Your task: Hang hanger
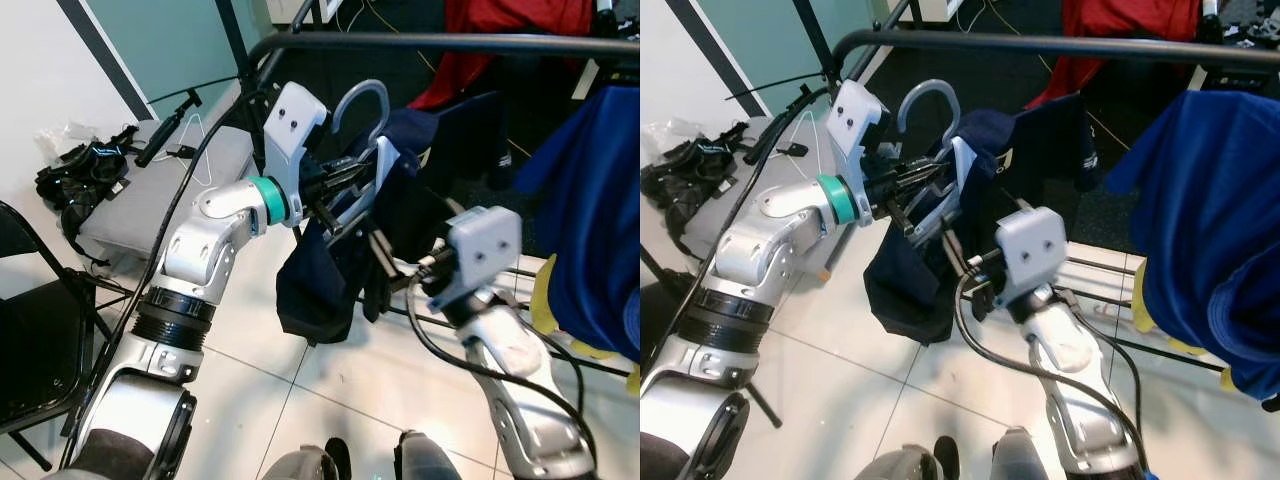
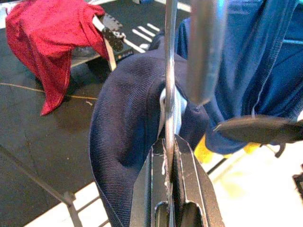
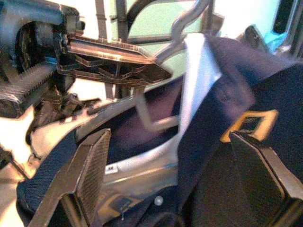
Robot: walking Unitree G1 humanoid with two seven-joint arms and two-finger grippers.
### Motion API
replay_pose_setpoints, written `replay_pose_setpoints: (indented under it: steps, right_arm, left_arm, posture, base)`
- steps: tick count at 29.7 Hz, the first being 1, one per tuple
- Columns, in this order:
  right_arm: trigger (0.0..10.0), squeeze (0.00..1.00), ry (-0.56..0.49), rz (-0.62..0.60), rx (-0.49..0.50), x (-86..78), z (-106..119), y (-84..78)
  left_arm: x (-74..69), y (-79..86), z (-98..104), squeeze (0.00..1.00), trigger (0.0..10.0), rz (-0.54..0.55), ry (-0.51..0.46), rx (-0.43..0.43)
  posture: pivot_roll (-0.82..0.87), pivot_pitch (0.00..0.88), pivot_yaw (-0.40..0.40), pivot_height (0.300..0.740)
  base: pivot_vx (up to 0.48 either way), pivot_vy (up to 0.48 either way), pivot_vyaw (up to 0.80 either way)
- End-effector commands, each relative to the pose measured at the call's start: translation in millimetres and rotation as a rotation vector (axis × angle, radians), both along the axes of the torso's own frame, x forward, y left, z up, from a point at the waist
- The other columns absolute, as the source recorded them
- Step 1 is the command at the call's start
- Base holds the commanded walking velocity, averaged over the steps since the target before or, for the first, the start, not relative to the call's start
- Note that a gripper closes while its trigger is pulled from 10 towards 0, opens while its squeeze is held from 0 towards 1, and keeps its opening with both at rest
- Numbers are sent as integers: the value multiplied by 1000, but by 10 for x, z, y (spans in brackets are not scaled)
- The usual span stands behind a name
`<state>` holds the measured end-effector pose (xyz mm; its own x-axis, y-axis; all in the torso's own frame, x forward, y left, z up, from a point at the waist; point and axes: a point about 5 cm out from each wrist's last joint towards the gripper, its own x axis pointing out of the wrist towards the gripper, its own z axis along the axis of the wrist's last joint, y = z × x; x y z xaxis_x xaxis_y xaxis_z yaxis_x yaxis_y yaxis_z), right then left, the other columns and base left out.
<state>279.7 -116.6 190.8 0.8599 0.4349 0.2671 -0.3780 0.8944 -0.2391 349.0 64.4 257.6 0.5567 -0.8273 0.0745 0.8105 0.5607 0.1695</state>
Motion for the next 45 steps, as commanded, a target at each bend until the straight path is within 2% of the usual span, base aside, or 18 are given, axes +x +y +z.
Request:
replay_pose_setpoints:
  steps: [1, 5, 7, 9, 12, 15, 16, 18, 19, 22, 26, 30, 33, 37, 39, 41, 43, 45]
  right_arm:
    - [10000, 0, 37, -3, -14, 42, -74, 33]
    - [10000, 0, 42, -16, -12, 110, -61, 23]
    - [10000, 0, 47, -47, 3, 268, -18, -5]
    - [10000, 0, 47, -47, 3, 268, -18, -5]
    - [10000, 0, 43, -87, 34, 498, 74, -46]
    - [10000, 0, 36, -97, 45, 547, 111, -48]
    - [2941, 0, 15, -107, 55, 591, 167, -53]
    - [2941, 0, -1, -113, 62, 622, 204, -56]
    - [0, 0, -42, -119, 64, 639, 276, -64]
    - [0, 0, -85, -118, 52, 616, 340, -72]
    - [0, 0, -147, -114, 33, 543, 430, -96]
    - [0, 0, -169, -123, 23, 475, 458, -152]
    - [0, 0, -191, -152, -1, 350, 483, -302]
    - [0, 0, -195, -155, -5, 332, 486, -321]
    - [0, 0, -204, -156, -14, 245, 527, -382]
    - [0, 0, -204, -156, -14, 245, 527, -382]
    - [0, 0, -198, -172, -26, 177, 535, -478]
    - [0, 0, -198, -172, -26, 177, 535, -478]
  left_arm:
    - [-37, 6, 118, 0, 10000, -24, -56, -29]
    - [-61, 7, 136, 0, 10000, -43, -61, -37]
    - [-123, 9, 178, 0, 10000, -86, -73, -55]
    - [-123, 9, 178, 0, 10000, -86, -73, -55]
    - [-189, -1, 228, 0, 10000, -134, -82, -76]
    - [-194, -3, 233, 0, 10000, -137, -83, -78]
    - [-193, -3, 234, 0, 10000, -136, -84, -76]
    - [-194, -1, 234, 0, 10000, -135, -85, -75]
    - [-194, 5, 227, 0, 10000, -133, -80, -73]
    - [-175, 8, 185, 0, 10000, -114, -69, -57]
    - [-69, 51, 10, 0, 10000, -20, -72, 58]
    - [-30, 126, -98, 0, 10000, 1, -80, 137]
    - [19, 305, -263, 0, 10000, 24, -112, 294]
    - [24, 330, -287, 0, 10000, 26, -119, 320]
    - [108, 464, -402, 0, 10000, 87, -123, 407]
    - [108, 464, -402, 0, 10000, 87, -123, 407]
    - [146, 553, -482, 0, 10000, 105, -129, 467]
    - [146, 553, -482, 0, 10000, 105, -129, 467]
  posture:
    - [-210, 80, 256, 740]
    - [-207, 78, 255, 740]
    - [-200, 75, 255, 740]
    - [-200, 75, 255, 740]
    - [-195, 72, 255, 740]
    - [-193, 70, 255, 740]
    - [-191, 69, 255, 740]
    - [-190, 69, 254, 740]
    - [-192, 70, 255, 740]
    - [-194, 71, 255, 740]
    - [-197, 74, 254, 740]
    - [-198, 76, 254, 740]
    - [-197, 76, 254, 740]
    - [-197, 76, 254, 740]
    - [-205, 77, 256, 740]
    - [-205, 77, 256, 740]
    - [-208, 75, 250, 740]
    - [-208, 75, 250, 740]
  base:
    - [0, 0, 0]
    - [0, 0, 0]
    - [0, 0, 0]
    - [0, 0, 0]
    - [0, 0, 0]
    - [0, 0, 0]
    - [0, 0, 0]
    - [0, 0, 0]
    - [0, 0, 0]
    - [0, 0, 0]
    - [0, 0, 0]
    - [0, 0, 0]
    - [0, 0, 0]
    - [0, 0, 0]
    - [0, 0, 0]
    - [0, 0, 0]
    - [0, 0, 0]
    - [0, 0, 0]
